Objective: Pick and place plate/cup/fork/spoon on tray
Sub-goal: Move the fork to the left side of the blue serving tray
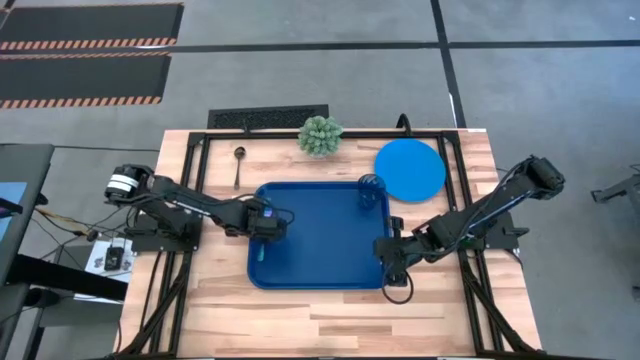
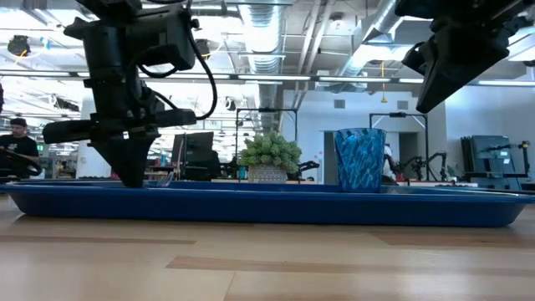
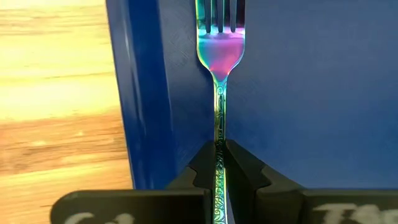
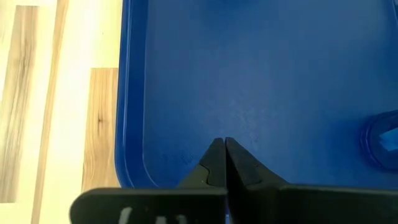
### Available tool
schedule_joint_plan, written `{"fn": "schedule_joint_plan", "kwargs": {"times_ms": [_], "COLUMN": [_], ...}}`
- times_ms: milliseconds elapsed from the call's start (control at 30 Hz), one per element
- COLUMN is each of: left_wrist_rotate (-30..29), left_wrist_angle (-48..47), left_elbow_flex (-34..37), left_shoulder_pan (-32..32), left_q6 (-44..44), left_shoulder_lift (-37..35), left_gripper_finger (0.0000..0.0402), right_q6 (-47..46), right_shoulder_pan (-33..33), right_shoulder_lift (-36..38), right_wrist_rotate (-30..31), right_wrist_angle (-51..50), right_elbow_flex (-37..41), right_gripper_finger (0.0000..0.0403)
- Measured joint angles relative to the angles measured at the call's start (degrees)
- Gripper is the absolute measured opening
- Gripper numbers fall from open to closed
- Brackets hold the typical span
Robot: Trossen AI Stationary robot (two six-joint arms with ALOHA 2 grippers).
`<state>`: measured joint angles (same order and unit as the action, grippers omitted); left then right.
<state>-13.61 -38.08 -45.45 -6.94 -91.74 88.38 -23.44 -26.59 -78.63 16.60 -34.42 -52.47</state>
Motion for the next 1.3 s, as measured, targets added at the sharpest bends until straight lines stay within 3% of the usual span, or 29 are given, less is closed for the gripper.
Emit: {"fn": "schedule_joint_plan", "kwargs": {"times_ms": [1000, 1167, 1300], "left_wrist_rotate": [-2.23, -3.7, -4.87], "left_wrist_angle": [1.56, 1.54, 1.89], "left_elbow_flex": [0.72, 0.72, 0.7], "left_shoulder_pan": [1.53, 1.53, 1.65], "left_q6": [-3.94, -0.01, 7.93], "left_shoulder_lift": [0.0, 0.0, 0.0], "left_gripper_finger": [0.0027, 0.0027, 0.0027], "right_q6": [0.0, 0.0, 0.0], "right_shoulder_pan": [0.0, 0.0, 0.0], "right_shoulder_lift": [0.0, 0.0, 0.0], "right_wrist_rotate": [-0.03, -0.02, -0.02], "right_wrist_angle": [-0.38, -0.36, -0.35], "right_elbow_flex": [0.0, 0.0, 0.0], "right_gripper_finger": [0.0006, 0.0006, 0.0006]}}
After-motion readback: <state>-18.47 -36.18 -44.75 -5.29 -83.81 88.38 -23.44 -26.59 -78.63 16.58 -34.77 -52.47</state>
